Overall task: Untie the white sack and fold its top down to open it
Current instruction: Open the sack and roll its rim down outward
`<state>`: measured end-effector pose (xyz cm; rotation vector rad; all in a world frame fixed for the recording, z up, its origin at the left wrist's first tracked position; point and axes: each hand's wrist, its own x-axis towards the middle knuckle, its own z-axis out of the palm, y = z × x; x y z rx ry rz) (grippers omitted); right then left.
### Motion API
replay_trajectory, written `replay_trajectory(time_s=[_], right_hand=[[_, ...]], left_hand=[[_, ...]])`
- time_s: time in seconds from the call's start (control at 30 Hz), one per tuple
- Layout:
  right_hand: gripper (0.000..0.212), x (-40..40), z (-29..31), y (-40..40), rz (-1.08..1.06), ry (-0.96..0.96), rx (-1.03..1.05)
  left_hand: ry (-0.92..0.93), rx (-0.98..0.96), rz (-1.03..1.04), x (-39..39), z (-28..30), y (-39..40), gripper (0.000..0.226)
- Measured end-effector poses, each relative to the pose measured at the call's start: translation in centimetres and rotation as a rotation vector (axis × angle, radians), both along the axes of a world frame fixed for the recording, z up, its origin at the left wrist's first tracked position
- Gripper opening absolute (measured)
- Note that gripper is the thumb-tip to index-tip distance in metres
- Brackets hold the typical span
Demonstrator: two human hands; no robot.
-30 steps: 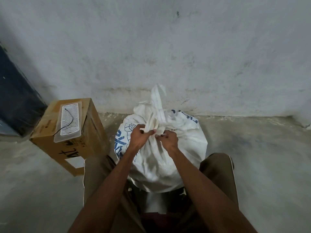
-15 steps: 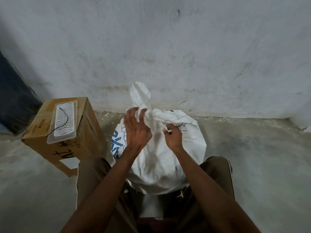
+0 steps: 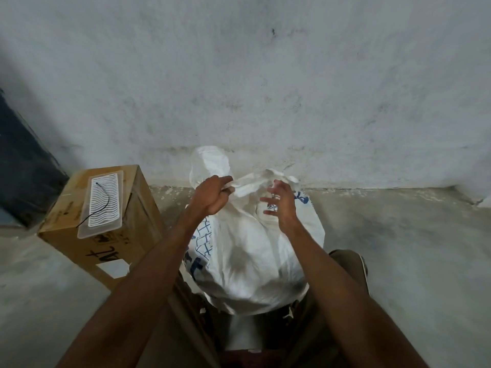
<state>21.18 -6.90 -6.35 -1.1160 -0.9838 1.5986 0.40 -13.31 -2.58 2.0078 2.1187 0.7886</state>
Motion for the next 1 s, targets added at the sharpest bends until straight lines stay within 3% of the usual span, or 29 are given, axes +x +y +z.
replay_trajectory(time_s=[0.1,0.23,0.33,0.47,0.53,0.63,0.67,0.73,0.8,0.87,1.0], right_hand=[[0.061,-1.5,4.6,1.6,-0.034,0.071,-0.064],[0.027,-3.8,8.7,2.3,-0.129,-0.191,0.017],[0.024,-3.5,11.5,2.6,-0.162,-0.279,0.036],[0.055,-2.2,14.8,1.7,-0.023,-0.195,0.076],[0.058,-1.3,15.6,1.2,0.009,-0.266,0.111],[0.032,0.1,16.9,0.6,0.059,-0.387,0.188],[0.025,0.6,17.6,0.3,0.092,-0.420,0.207],[0.007,1.9,18.6,0.2,0.121,-0.468,0.246],[0.011,3.2,19.0,0.9,0.023,-0.530,0.243],[0.007,4.5,19.1,1.9,-0.088,-0.685,0.250],[0.039,5.4,19.5,2.6,-0.134,-1.190,0.290]], left_hand=[[-0.070,-0.010,-0.021,0.8,2.5,-0.6,0.011],[-0.127,-0.127,-0.082,2.9,5.3,-0.7,0.035],[-0.279,-0.205,-0.210,4.4,7.6,-1.0,0.028],[-0.580,-0.440,-0.318,5.4,10.9,-1.5,0.035],[-0.584,-0.350,-0.204,5.8,11.5,-1.4,0.032],[-0.512,0.088,0.079,5.5,11.1,0.5,0.018],[-0.466,0.140,0.109,5.4,11.1,1.2,0.026],[-0.282,0.051,0.118,5.2,11.1,2.8,0.049],[-0.033,-0.108,0.234,5.1,10.6,4.1,0.064],[0.103,-0.212,0.362,4.9,9.9,4.8,0.075],[0.250,-0.325,0.432,4.1,8.6,5.0,0.065]])
